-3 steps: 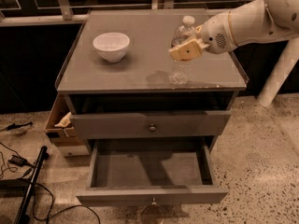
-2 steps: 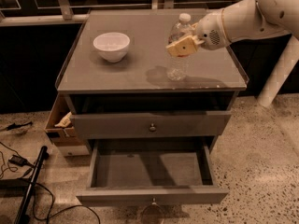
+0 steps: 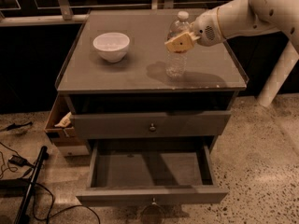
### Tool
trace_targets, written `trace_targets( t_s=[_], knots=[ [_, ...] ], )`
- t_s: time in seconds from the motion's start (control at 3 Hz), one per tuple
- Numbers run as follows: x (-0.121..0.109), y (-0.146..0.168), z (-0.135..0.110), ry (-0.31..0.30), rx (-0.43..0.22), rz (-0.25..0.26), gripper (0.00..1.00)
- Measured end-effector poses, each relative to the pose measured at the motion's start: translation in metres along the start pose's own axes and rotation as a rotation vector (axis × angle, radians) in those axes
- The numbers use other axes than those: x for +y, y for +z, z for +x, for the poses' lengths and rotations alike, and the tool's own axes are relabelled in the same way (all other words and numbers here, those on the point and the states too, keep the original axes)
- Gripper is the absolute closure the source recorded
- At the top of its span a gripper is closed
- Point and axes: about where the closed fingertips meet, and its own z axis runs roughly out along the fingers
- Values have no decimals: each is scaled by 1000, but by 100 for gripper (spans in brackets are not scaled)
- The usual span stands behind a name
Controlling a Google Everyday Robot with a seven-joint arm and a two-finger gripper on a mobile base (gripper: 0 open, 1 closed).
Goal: Pick water bottle from middle drawer and place on counter
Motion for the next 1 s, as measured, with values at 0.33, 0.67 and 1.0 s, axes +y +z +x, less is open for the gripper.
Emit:
trace_targets(
  t_s=[0.33,0.67,1.0],
  knots=[
    [-4,1,0,58,-11,-10,100],
    [-7,3,3,106,-21,-21,100],
    [-8,6,7,133,-29,-30,100]
  ],
)
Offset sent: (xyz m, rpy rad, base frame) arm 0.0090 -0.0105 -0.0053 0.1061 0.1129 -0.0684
